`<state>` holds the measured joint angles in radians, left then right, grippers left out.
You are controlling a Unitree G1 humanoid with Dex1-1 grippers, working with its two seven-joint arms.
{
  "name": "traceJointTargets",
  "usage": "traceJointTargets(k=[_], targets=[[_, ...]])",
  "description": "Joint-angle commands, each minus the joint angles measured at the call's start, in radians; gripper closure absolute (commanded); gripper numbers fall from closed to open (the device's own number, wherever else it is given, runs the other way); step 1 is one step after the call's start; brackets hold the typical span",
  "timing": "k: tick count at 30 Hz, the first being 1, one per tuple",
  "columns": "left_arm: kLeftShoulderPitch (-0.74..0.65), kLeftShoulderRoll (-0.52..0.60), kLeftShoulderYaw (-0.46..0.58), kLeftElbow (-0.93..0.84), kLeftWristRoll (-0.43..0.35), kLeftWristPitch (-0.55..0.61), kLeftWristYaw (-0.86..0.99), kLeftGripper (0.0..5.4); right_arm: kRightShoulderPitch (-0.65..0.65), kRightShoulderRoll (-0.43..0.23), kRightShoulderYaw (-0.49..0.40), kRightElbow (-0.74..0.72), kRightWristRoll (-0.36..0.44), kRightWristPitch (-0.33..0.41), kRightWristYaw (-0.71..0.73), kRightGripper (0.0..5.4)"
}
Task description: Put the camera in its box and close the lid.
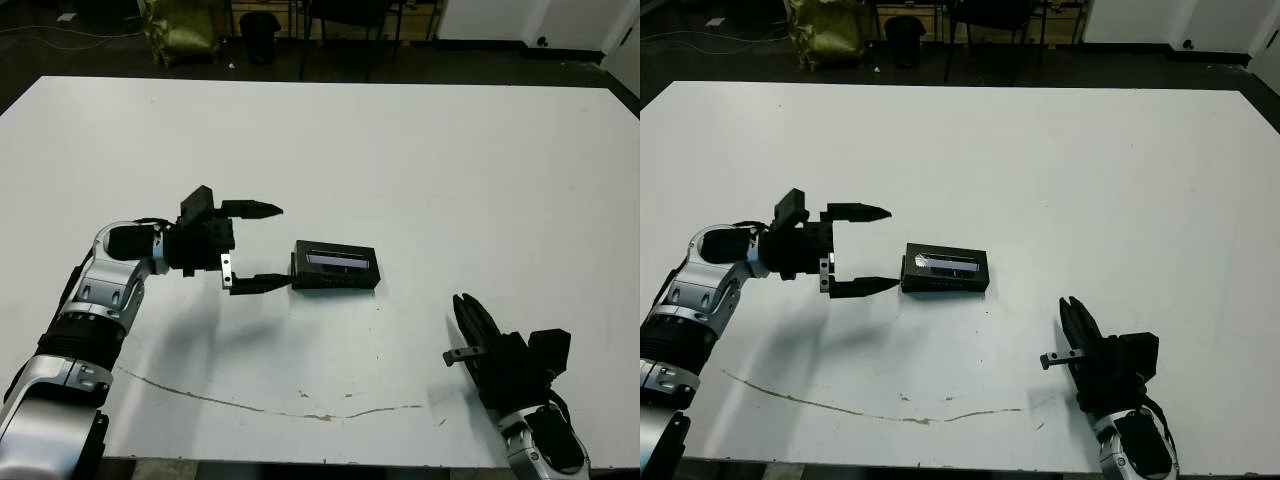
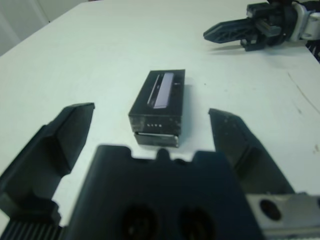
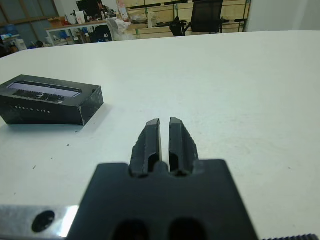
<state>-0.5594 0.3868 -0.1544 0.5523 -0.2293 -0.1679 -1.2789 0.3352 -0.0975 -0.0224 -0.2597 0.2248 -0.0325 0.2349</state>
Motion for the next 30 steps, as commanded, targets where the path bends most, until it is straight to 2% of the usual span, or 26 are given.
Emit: traceJointTargets(k=[1, 5, 17, 26, 30], targets=[[-0.018, -0.001, -0.015, 0.033, 0.024, -0.005, -0.015, 0.01, 0.021, -0.003, -0.002, -0.002, -0.010, 0.046, -0.018, 5.40], [-0.030, -0.011, -0.016, 0.049, 0.023, -0.019, -0.024, 0.01, 0.021, 0.000, -0.005, 0.007, 0.009, 0.032, -0.004, 5.40], [-0.055, -0.038, -0.019, 0.084, 0.038, -0.026, -0.018, 0.01, 0.023, -0.006, -0.001, 0.005, -0.013, 0.032, -0.013, 5.40], [-0.065, -0.049, -0.023, 0.091, 0.056, -0.027, -0.004, 0.01, 0.021, -0.001, -0.006, 0.015, 0.012, 0.021, 0.005, 5.40], [-0.065, -0.052, -0.024, 0.088, 0.055, -0.013, -0.002, 0.01, 0.023, -0.001, -0.002, 0.012, -0.010, 0.024, -0.010, 5.40]])
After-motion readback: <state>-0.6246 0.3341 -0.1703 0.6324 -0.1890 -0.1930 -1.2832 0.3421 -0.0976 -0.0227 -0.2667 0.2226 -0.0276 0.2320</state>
